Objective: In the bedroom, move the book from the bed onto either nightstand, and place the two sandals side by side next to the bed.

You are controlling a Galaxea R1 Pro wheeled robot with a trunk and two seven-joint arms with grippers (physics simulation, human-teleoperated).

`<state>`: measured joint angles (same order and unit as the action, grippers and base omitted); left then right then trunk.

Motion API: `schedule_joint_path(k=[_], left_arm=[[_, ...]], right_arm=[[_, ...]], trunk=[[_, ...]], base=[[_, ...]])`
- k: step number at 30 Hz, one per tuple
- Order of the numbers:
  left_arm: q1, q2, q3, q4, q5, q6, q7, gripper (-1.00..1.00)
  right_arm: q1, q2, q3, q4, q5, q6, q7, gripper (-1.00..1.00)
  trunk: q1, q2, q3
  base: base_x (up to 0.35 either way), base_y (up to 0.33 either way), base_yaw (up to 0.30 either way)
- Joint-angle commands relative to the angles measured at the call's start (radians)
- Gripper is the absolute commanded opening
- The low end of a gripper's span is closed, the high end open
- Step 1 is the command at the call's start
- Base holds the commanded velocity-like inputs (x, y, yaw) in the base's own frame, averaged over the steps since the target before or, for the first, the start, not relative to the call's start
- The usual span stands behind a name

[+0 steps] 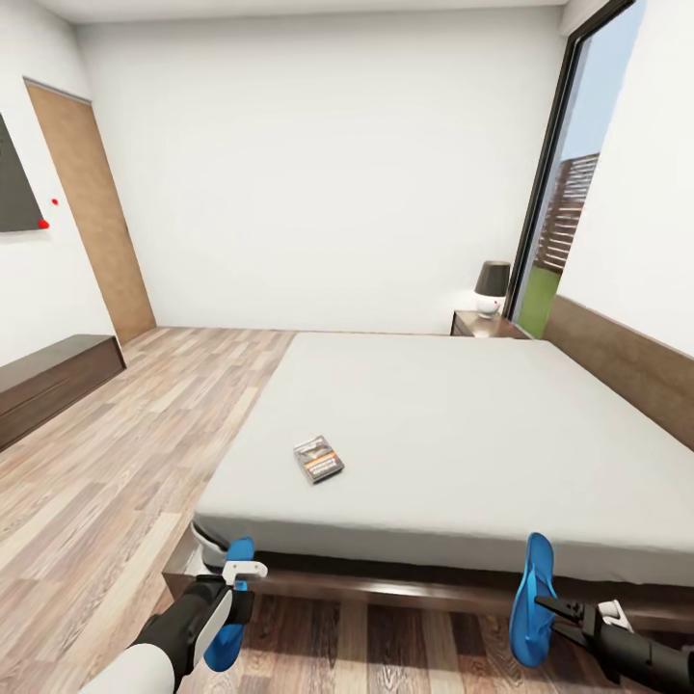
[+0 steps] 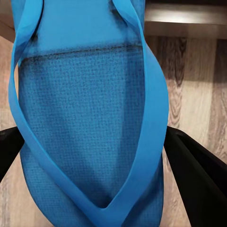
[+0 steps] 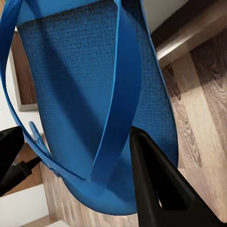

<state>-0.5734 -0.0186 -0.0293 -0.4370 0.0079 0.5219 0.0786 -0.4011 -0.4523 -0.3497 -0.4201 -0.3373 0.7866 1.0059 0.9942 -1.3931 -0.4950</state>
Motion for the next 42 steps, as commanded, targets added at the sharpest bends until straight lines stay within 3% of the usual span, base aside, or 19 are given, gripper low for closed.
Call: schedule_joint_path(k=[1, 7, 9, 12, 42], left_arm=[[0.000, 0.000, -0.003, -0.002, 0.001, 0.006, 0.004, -1.00], [0.000, -0.003, -0.005, -0.002, 0.002, 0.007, 0.004, -1.00], [0.000, -0.021, -0.006, -0.002, 0.002, 0.007, 0.004, -1.00], [0.000, -0.027, -0.006, -0.002, 0.002, 0.007, 0.004, -1.00], [0.000, -0.029, -0.006, -0.002, 0.001, 0.007, 0.004, -1.00]], right_arm=[[-0.001, 0.000, -0.004, 0.000, -0.004, 0.009, 0.002, -1.00], [-0.001, 0.001, -0.007, -0.006, -0.004, 0.012, 0.002, -1.00], [-0.001, 0.001, -0.006, -0.007, -0.004, 0.011, 0.002, -1.00], [-0.001, 0.000, -0.006, -0.008, -0.003, 0.012, 0.002, -1.00], [-0.001, 0.000, -0.008, -0.006, -0.003, 0.012, 0.002, -1.00]], trunk=[[0.004, -0.008, -0.004], [0.027, -0.050, -0.023], [0.035, -0.064, -0.029], [0.046, -0.085, -0.039], [0.161, -0.295, -0.133]], base=[[0.000, 0.000, 0.000], [0.000, 0.000, 0.000], [0.000, 0.000, 0.000], [0.000, 0.000, 0.000], [0.000, 0.000, 0.000]])
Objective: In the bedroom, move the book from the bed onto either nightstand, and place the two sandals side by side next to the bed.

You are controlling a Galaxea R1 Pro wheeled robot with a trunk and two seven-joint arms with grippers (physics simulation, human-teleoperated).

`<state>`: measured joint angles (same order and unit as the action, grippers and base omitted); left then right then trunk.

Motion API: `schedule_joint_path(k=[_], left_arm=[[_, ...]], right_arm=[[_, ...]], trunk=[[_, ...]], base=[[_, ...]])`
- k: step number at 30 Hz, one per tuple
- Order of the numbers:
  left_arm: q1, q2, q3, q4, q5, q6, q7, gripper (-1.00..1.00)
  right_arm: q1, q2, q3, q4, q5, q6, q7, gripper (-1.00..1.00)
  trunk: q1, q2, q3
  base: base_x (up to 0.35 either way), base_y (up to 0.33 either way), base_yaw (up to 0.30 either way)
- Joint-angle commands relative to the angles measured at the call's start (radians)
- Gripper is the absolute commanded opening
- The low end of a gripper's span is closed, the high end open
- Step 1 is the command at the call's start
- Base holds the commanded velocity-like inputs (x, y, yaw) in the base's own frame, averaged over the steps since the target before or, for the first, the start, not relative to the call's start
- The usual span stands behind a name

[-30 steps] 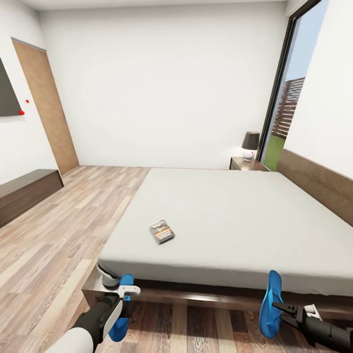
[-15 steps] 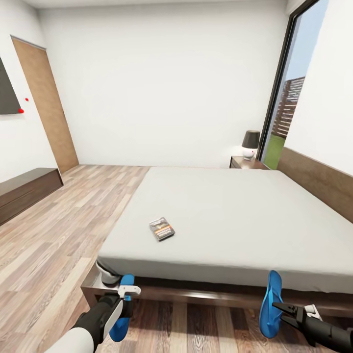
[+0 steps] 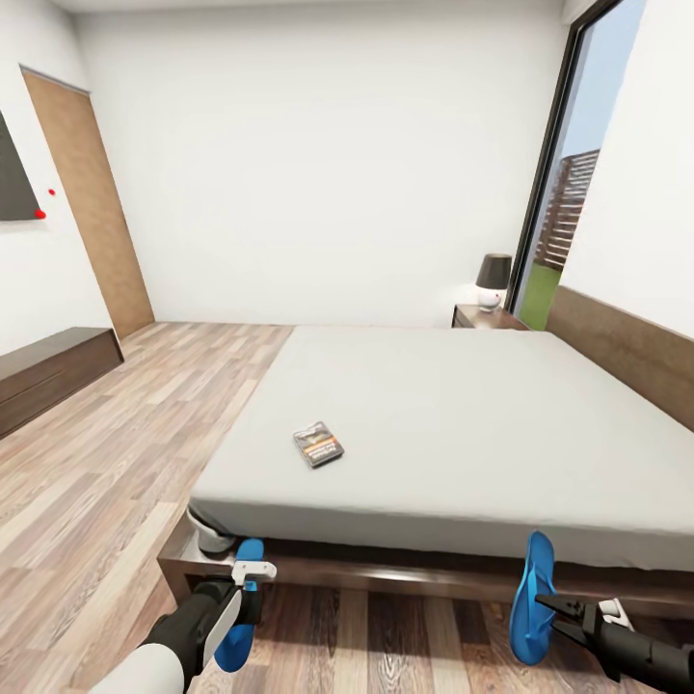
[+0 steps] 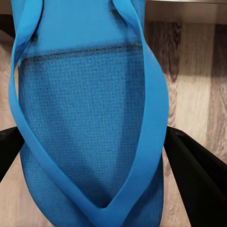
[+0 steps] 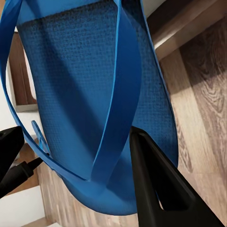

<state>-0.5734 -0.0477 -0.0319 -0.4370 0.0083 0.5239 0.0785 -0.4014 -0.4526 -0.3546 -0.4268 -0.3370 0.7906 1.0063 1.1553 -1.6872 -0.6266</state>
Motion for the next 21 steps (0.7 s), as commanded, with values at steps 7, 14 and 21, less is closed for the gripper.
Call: schedule_joint_path(k=[7, 14, 21], left_arm=[[0.000, 0.000, -0.003, -0.002, 0.000, 0.005, 0.004, -1.00], [0.000, 0.000, -0.003, -0.002, 0.000, 0.005, 0.004, -1.00], [0.000, 0.000, -0.003, -0.002, -0.001, 0.005, 0.004, -1.00]], right_arm=[[-0.001, 0.000, -0.003, 0.000, -0.004, 0.009, 0.002, -1.00], [-0.001, 0.000, -0.003, 0.000, -0.004, 0.009, 0.002, -1.00], [-0.001, 0.000, -0.003, 0.000, -0.004, 0.009, 0.002, -1.00]], trunk=[[0.027, -0.050, -0.023], [0.054, -0.099, -0.045], [0.081, -0.148, -0.067]], base=[[0.000, 0.000, 0.000], [0.000, 0.000, 0.000], [0.000, 0.000, 0.000]])
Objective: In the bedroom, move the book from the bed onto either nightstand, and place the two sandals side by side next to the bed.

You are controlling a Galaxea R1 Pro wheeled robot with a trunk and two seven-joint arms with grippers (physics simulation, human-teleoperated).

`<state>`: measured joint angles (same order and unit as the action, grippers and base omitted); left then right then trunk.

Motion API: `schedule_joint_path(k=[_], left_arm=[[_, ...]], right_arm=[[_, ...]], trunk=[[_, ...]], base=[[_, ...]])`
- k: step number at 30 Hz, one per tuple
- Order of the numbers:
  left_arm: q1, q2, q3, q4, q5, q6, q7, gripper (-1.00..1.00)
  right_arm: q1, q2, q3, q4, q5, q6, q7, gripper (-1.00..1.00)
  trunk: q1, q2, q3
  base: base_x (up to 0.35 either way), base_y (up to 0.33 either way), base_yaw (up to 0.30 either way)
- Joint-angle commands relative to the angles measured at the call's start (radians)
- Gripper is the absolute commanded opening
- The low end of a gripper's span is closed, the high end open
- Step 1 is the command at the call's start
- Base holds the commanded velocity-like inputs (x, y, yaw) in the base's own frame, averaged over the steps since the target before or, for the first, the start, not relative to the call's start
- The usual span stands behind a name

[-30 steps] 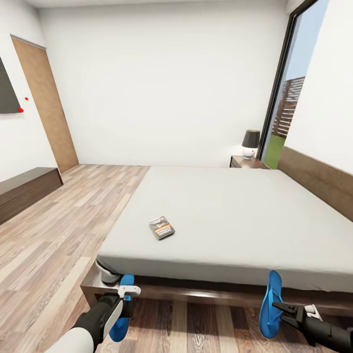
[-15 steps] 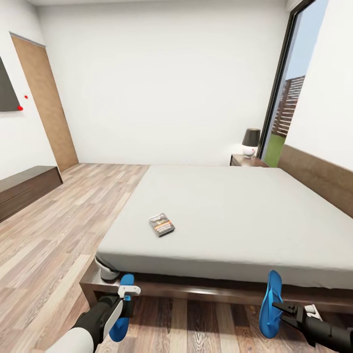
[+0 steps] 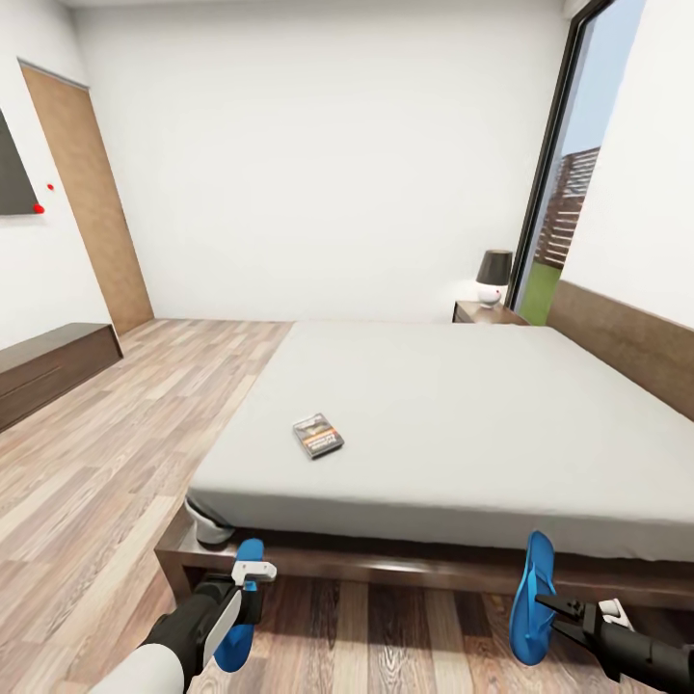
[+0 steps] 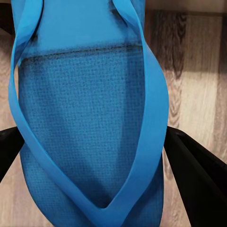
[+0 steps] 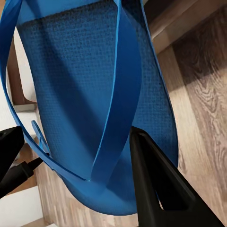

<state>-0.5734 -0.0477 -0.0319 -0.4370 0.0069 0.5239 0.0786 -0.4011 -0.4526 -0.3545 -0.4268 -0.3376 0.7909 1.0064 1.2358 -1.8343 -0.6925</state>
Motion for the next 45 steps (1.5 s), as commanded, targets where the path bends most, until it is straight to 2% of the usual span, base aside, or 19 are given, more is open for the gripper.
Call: schedule_joint_path(k=[1, 41, 44, 45], left_arm=[[0.000, 0.000, -0.003, -0.002, 0.001, 0.005, 0.004, -1.00], [0.000, 0.000, -0.004, -0.001, 0.002, 0.005, 0.004, -1.00], [0.000, 0.001, -0.002, 0.000, 0.006, 0.024, 0.004, -1.00], [0.000, 0.001, -0.001, -0.001, 0.006, 0.058, 0.003, -1.00]], right_arm=[[-0.001, 0.000, -0.003, 0.000, -0.003, 0.008, 0.001, -1.00], [-0.001, 0.000, -0.003, 0.000, -0.003, 0.008, 0.001, -1.00], [-0.001, 0.000, -0.003, 0.000, -0.004, 0.008, 0.001, -1.00], [-0.001, 0.000, -0.003, 0.000, -0.003, 0.008, 0.001, -1.00]], trunk=[[0.004, -0.008, -0.004], [0.157, -0.288, -0.130], [0.169, -0.309, -0.139], [0.172, -0.316, -0.142]], base=[[0.000, 0.000, 0.000], [0.000, 0.000, 0.000], [0.000, 0.000, 0.000], [0.000, 0.000, 0.000]])
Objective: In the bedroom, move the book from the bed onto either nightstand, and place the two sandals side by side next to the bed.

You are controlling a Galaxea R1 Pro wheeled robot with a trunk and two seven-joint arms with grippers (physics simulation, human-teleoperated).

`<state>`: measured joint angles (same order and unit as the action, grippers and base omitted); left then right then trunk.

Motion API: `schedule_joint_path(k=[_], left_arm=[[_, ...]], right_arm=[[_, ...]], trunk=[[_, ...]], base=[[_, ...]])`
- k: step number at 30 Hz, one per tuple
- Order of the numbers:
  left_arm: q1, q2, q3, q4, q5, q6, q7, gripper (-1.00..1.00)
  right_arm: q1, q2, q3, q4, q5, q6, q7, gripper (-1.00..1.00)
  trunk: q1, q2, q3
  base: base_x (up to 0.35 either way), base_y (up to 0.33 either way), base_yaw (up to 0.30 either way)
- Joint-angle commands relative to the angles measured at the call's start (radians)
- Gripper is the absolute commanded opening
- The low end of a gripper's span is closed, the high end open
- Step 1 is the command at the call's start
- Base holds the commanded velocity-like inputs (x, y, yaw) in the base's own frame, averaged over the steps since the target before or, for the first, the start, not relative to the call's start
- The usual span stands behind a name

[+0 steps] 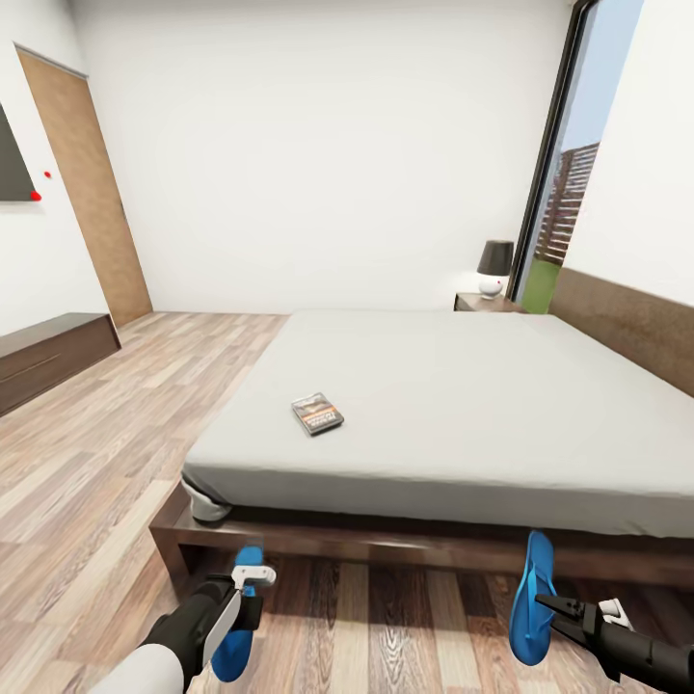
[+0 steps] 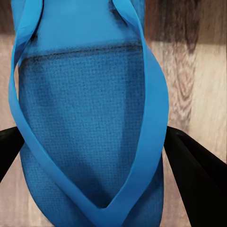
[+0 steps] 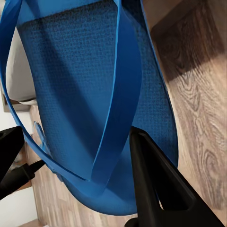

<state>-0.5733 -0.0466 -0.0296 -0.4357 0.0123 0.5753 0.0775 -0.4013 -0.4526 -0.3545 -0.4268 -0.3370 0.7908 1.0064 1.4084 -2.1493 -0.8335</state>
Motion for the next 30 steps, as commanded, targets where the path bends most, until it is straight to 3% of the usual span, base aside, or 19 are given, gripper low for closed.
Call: schedule_joint_path(k=[1, 7, 30], left_arm=[[0.000, 0.001, -0.003, -0.002, 0.001, 0.031, 0.003, -1.00], [0.000, 0.002, -0.003, -0.003, 0.001, 0.084, 0.001, -1.00], [0.000, -0.001, -0.003, -0.005, -0.002, 0.081, 0.005, -1.00]], right_arm=[[-0.001, 0.000, -0.003, 0.000, -0.004, 0.008, 0.001, -1.00], [-0.001, 0.000, -0.003, 0.000, -0.004, 0.008, 0.001, -1.00], [-0.001, -0.001, -0.003, 0.000, -0.005, 0.008, 0.001, -1.00]], trunk=[[0.004, -0.008, -0.004], [0.027, -0.050, -0.023], [0.115, -0.211, -0.095]], base=[[0.000, 0.000, 0.000], [0.000, 0.000, 0.000], [0.000, 0.000, 0.000]])
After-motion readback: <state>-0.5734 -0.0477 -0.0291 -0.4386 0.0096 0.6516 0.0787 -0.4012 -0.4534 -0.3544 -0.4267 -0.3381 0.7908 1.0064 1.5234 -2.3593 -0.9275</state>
